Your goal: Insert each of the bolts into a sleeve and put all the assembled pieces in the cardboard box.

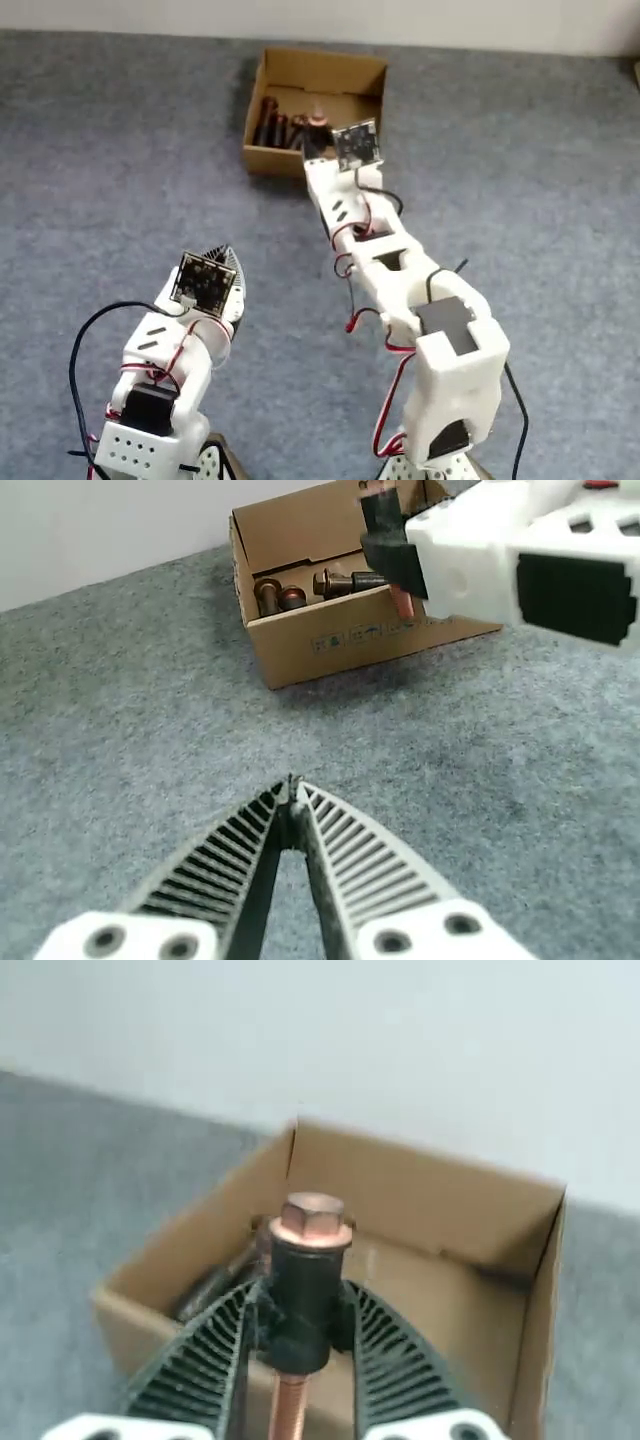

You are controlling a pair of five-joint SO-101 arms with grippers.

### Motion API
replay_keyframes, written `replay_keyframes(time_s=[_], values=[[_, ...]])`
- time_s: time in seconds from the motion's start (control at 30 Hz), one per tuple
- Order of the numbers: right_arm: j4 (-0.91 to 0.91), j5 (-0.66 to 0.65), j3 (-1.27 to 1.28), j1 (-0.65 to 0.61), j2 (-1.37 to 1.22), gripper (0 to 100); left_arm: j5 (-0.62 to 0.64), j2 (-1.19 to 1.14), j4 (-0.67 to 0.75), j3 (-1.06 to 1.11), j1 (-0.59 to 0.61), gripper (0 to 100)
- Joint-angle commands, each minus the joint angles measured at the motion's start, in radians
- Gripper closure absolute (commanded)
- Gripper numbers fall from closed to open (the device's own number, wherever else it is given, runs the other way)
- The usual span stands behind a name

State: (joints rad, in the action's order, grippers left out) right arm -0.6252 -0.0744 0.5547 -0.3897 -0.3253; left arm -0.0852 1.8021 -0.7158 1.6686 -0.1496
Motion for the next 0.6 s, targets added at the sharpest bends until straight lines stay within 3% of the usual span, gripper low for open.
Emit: replay_keyframes(time_s=[0.0,0.57], values=[[-0.088,0.011,-0.07,0.021,0.05,99.3,-0.006,0.01,0.018,-0.008,0.012,99],[-0.107,0.005,-0.275,-0.022,-0.185,99.3,-0.006,0.01,0.018,-0.01,0.012,99]])
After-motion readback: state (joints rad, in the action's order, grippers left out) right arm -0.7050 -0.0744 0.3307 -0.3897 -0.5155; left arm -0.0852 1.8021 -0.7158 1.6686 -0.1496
